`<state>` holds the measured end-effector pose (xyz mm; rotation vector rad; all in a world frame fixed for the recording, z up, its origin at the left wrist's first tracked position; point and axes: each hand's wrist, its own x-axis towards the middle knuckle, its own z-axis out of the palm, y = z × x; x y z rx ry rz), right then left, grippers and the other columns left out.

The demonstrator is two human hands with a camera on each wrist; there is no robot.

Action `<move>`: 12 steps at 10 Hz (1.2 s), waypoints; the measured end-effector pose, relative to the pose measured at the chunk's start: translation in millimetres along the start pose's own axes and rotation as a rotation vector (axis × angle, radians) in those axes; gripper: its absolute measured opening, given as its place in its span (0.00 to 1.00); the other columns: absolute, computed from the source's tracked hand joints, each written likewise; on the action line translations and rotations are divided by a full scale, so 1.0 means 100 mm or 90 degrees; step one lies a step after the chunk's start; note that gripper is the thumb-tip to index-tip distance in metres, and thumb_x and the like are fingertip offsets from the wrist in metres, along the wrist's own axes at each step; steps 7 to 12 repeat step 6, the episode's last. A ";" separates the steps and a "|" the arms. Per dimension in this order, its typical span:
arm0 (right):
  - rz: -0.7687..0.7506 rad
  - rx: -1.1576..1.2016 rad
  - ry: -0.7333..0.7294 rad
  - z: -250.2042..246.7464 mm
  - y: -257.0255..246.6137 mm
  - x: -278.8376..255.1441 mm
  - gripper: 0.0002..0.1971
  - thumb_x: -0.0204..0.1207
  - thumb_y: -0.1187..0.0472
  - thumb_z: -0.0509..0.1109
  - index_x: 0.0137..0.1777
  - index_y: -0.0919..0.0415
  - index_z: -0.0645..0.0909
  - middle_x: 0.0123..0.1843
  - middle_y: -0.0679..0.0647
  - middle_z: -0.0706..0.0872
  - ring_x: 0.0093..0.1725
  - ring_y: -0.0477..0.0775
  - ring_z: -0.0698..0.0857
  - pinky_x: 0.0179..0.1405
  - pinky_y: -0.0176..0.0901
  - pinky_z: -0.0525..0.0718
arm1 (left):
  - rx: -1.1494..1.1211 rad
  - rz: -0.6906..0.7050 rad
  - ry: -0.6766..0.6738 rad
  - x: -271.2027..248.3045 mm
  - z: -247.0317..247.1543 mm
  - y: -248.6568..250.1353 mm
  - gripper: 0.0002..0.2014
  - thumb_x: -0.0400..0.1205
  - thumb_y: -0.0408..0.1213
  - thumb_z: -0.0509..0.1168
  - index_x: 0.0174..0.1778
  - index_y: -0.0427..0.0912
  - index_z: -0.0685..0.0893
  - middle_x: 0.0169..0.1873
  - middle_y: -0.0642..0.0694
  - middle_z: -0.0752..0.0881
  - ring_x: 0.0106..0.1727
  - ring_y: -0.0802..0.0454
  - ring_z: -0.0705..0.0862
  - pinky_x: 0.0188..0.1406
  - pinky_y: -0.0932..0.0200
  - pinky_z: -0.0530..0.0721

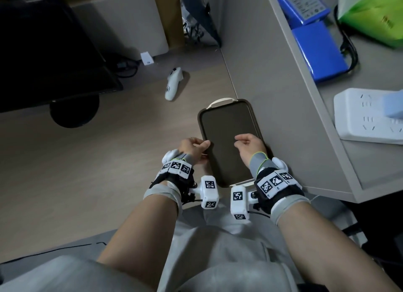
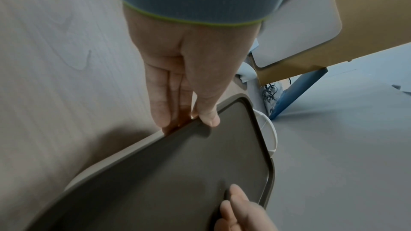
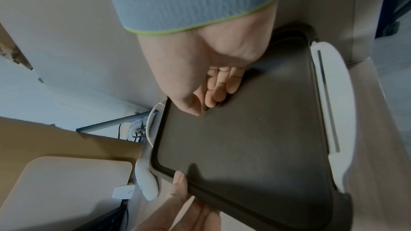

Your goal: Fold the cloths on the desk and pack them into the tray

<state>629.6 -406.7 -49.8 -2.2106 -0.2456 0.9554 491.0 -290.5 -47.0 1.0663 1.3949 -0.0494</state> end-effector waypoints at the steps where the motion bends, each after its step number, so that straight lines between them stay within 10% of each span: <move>1: -0.010 0.003 -0.021 0.01 0.03 0.02 0.10 0.72 0.65 0.71 0.50 0.52 0.86 0.42 0.47 0.85 0.42 0.48 0.83 0.48 0.38 0.80 | 0.006 -0.009 -0.003 0.02 -0.02 0.00 0.10 0.78 0.42 0.74 0.39 0.39 0.83 0.39 0.39 0.92 0.39 0.43 0.92 0.43 0.44 0.92; 3: 0.015 0.022 -0.035 0.04 -0.04 0.01 0.10 0.73 0.63 0.72 0.52 0.50 0.85 0.46 0.48 0.86 0.49 0.50 0.84 0.49 0.36 0.75 | 0.007 -0.019 0.006 -0.02 -0.01 0.08 0.10 0.82 0.39 0.70 0.48 0.34 0.86 0.41 0.38 0.90 0.34 0.46 0.90 0.36 0.55 0.91; 6: 0.025 -0.013 -0.047 0.28 -0.42 -0.13 0.21 0.72 0.59 0.73 0.66 0.54 0.82 0.61 0.52 0.85 0.61 0.54 0.82 0.66 0.44 0.76 | -0.098 0.008 -0.005 -0.11 -0.36 0.25 0.19 0.84 0.45 0.63 0.70 0.43 0.76 0.58 0.46 0.81 0.62 0.46 0.83 0.58 0.48 0.84; 12: 0.025 -0.013 -0.047 0.28 -0.42 -0.13 0.21 0.72 0.59 0.73 0.66 0.54 0.82 0.61 0.52 0.85 0.61 0.54 0.82 0.66 0.44 0.76 | -0.098 0.008 -0.005 -0.11 -0.36 0.25 0.19 0.84 0.45 0.63 0.70 0.43 0.76 0.58 0.46 0.81 0.62 0.46 0.83 0.58 0.48 0.84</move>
